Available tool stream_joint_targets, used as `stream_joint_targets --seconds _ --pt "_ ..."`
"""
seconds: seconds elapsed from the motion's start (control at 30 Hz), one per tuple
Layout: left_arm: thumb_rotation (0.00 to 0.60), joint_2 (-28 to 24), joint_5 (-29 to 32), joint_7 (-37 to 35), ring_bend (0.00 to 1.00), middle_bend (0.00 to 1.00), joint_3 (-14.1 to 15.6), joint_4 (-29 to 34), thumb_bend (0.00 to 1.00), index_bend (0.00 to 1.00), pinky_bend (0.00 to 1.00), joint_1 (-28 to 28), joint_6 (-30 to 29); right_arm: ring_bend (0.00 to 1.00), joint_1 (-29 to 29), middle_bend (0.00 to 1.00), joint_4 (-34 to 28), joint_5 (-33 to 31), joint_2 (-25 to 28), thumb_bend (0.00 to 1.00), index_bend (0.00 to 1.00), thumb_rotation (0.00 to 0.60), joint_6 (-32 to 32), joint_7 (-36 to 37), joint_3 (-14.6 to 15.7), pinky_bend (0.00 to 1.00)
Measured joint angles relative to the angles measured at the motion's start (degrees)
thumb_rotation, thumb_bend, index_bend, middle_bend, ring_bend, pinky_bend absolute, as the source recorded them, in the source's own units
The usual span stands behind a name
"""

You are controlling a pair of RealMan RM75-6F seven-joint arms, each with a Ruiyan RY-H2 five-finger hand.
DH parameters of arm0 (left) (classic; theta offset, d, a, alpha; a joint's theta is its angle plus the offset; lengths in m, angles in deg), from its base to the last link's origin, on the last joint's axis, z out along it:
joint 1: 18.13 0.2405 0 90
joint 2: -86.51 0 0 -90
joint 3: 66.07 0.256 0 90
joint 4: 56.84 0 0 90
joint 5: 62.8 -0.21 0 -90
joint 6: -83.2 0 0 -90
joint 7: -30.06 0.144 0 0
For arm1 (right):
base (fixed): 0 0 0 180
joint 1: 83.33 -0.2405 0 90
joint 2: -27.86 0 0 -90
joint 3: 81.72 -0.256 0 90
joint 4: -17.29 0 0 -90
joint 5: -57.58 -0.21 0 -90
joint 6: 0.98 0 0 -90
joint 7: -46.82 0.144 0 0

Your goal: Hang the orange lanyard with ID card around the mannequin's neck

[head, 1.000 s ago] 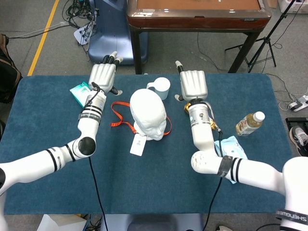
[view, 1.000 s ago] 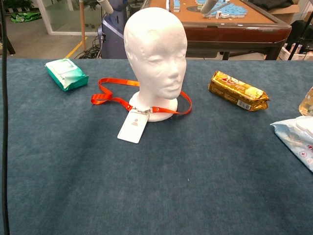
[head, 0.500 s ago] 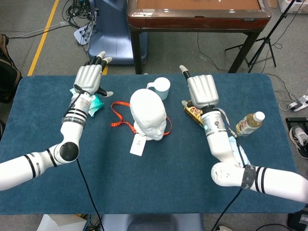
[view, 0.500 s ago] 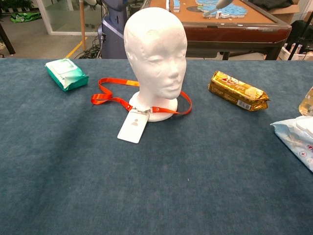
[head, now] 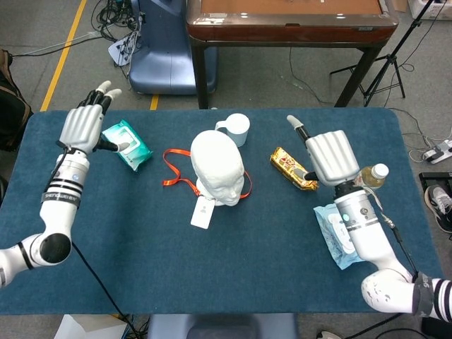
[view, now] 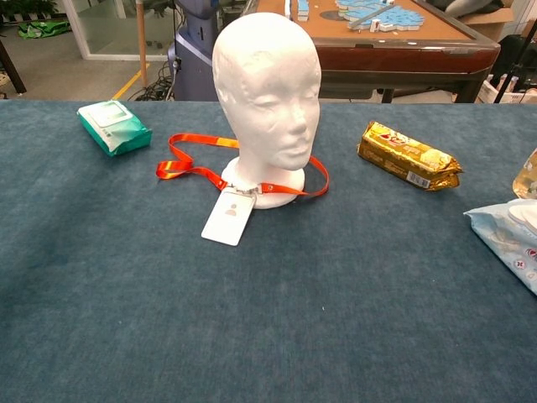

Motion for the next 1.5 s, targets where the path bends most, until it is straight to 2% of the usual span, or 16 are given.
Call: stream_joint_targets --seconds 0.37,0.47,0.57,0.7,1.0,1.3,1.43,1.5 --pt "0.600 -4.17 -10.92 -6.07 0.05 0.02 4.55 5.30 0.00 0.00 0.14 7.42 -0.85 0.83 8.97 0.76 -0.77 12.37 6.01 0.00 0.08 0.600 -0.70 10.11 5.57 1.00" --pt "0.600 -4.52 -14.13 -8.11 0.07 0.04 5.77 5.58 0.00 0.00 0.15 8.95 -0.39 0.80 11.40 0.73 -0.15 15.47 6.53 0.00 0.10 0.600 -1.69 11.82 6.94 1.00" --pt "0.600 -4.38 -17.44 -9.70 0.09 0.05 6.94 5.47 0.00 0.00 0.15 10.45 -0.54 0.73 14.00 0.68 0.51 18.29 6.85 0.00 0.10 0.600 -3.28 13.14 8.30 0.94" --pt "0.600 -3.75 -22.32 -10.44 0.09 0.06 8.96 5.07 0.00 0.00 0.16 12.77 -2.40 0.69 17.45 0.64 1.69 21.47 6.66 0.00 0.10 0.600 -6.37 13.57 10.02 0.90" --pt "0.600 -1.08 -30.26 -12.08 0.14 0.12 12.87 3.33 0.00 0.00 0.19 19.06 -9.50 0.69 26.14 0.64 7.76 27.75 2.69 0.00 0.13 0.600 -14.99 16.25 13.45 0.90" --pt "0.600 0.32 -34.74 -13.93 0.24 0.22 15.99 0.17 0.00 0.01 0.35 21.45 -8.54 0.69 32.80 0.64 13.72 31.32 -1.61 0.00 0.13 0.600 -19.78 19.39 15.71 0.90" --pt "0.600 1.04 -37.64 -16.01 0.41 0.40 16.96 -1.61 0.00 0.11 0.53 21.83 -7.75 0.64 34.54 0.61 15.27 32.04 -3.26 0.00 0.13 0.600 -20.39 19.25 16.10 0.85" --pt "0.600 1.72 -39.72 -17.25 0.47 0.46 17.91 -3.11 0.00 0.15 0.58 22.10 -7.24 0.61 35.19 0.59 15.87 32.22 -4.13 0.00 0.13 0.600 -20.27 18.87 16.23 0.82"
